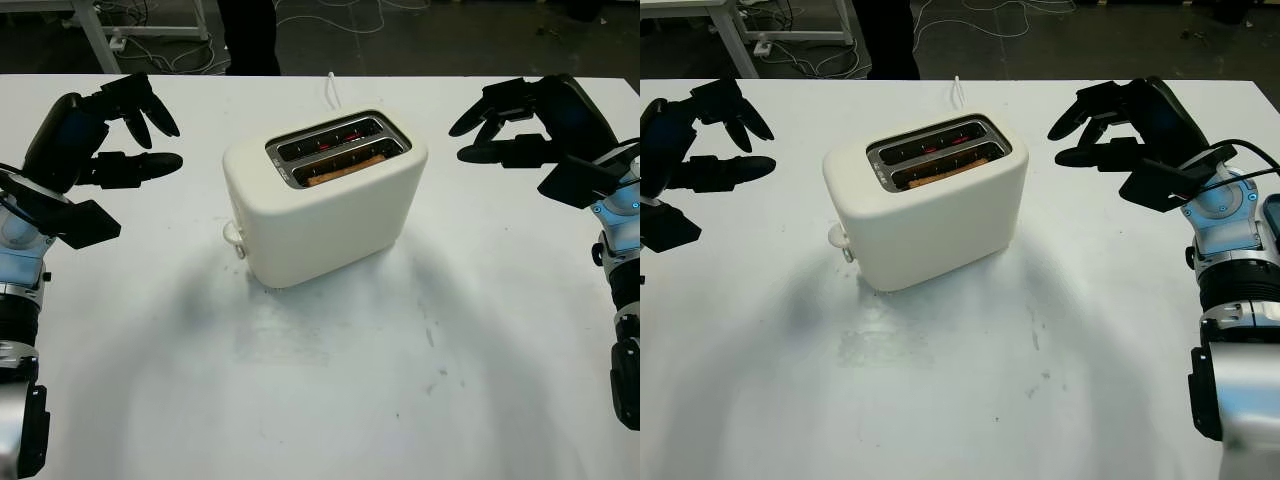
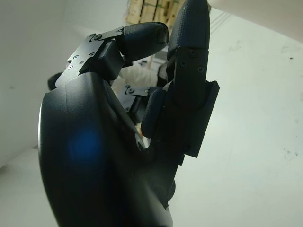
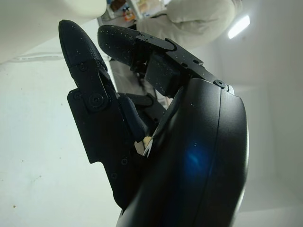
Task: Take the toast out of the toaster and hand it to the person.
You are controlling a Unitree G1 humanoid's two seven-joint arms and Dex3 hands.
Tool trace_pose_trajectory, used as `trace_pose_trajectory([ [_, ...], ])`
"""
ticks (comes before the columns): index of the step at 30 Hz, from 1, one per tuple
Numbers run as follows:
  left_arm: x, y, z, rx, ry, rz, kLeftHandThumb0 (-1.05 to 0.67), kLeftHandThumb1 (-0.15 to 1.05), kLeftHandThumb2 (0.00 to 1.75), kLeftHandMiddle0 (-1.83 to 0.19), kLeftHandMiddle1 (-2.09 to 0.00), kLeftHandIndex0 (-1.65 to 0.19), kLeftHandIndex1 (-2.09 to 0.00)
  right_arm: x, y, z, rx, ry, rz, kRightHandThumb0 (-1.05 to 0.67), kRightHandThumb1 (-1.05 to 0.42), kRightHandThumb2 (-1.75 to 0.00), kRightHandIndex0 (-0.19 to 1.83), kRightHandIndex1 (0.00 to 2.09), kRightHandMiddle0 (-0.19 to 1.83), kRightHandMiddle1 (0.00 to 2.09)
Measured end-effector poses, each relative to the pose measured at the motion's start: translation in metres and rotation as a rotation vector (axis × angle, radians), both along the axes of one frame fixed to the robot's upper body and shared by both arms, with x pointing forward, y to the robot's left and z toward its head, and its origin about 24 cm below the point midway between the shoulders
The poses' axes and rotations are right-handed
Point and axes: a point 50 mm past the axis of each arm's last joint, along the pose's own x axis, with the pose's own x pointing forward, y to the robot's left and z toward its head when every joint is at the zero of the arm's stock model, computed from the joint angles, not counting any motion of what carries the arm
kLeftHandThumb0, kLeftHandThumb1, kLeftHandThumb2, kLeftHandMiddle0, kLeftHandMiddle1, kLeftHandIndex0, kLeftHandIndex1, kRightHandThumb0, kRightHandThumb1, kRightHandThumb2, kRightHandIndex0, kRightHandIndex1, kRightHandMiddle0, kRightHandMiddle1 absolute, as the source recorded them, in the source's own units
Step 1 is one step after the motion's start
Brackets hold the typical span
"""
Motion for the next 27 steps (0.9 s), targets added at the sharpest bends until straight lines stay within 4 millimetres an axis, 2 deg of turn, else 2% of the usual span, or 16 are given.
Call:
trace_pose_trajectory([
  [27, -0.0006, -0.0002, -0.0003, 0.002, -0.005, -0.006, -0.76, 0.92, 0.20, -0.59, -1.66, -0.44, -1.52, 0.0001, 0.0003, -0.0003, -0.002, 0.000, 0.000, -0.72, -0.79, 0.00, 0.93, 1.03, 0.95, 0.69],
])
